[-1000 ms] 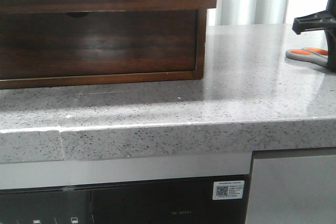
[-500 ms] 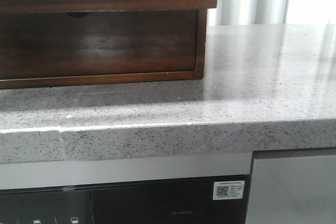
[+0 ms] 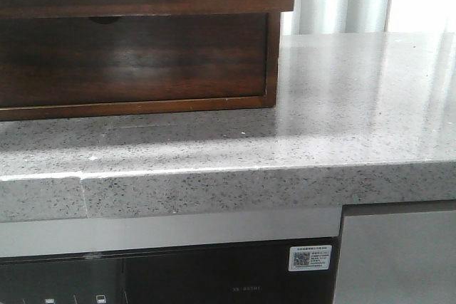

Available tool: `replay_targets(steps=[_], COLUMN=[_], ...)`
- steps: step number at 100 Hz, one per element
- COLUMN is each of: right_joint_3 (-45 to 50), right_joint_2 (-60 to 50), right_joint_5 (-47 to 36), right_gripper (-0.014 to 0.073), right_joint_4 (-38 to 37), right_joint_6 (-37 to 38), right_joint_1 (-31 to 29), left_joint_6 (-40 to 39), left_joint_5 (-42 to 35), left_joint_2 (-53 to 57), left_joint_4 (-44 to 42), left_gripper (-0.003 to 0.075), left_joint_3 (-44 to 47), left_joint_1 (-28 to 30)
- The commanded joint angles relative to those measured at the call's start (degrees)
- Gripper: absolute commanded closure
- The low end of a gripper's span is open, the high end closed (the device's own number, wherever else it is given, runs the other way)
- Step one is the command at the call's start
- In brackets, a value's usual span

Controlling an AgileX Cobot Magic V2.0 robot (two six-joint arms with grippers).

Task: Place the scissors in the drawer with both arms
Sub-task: 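Lift the scissors with the right gripper and carry them over the drawer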

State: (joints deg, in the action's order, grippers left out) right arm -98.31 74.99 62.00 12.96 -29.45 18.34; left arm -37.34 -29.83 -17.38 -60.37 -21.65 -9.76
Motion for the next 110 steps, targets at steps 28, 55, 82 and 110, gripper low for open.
replay_targets(steps=[28,55,82,110], right_joint_3=[-3.4,-3.4,-3.4,-3.4], right_joint_2=[3.1,9.7,14.2,16.6], right_joint_5=[-8.9,-15.8,-18.8,-18.9], right_gripper=[0.0665,0.0665,0.0665,0.0665], right_joint_4=[0.9,0.5,0.5,0.5], right_joint_6=[-8.9,-12.9,-16.9,-16.9], right_joint_1=[14.4,17.7,18.4,18.5], left_joint_6=[-0.6,-0.6,-0.6,-0.6], left_joint_5=[-1.8,-1.8,-1.8,-1.8], left_joint_2=[-0.5,-0.5,-0.5,-0.5], left_joint_4=[2.8,2.8,2.8,2.8], left_gripper=[0.0497,0.0498,0.0498,0.0498], left_joint_3=[-1.6,-1.6,-1.6,-1.6], left_joint_1=[-0.4,-0.4,-0.4,-0.4])
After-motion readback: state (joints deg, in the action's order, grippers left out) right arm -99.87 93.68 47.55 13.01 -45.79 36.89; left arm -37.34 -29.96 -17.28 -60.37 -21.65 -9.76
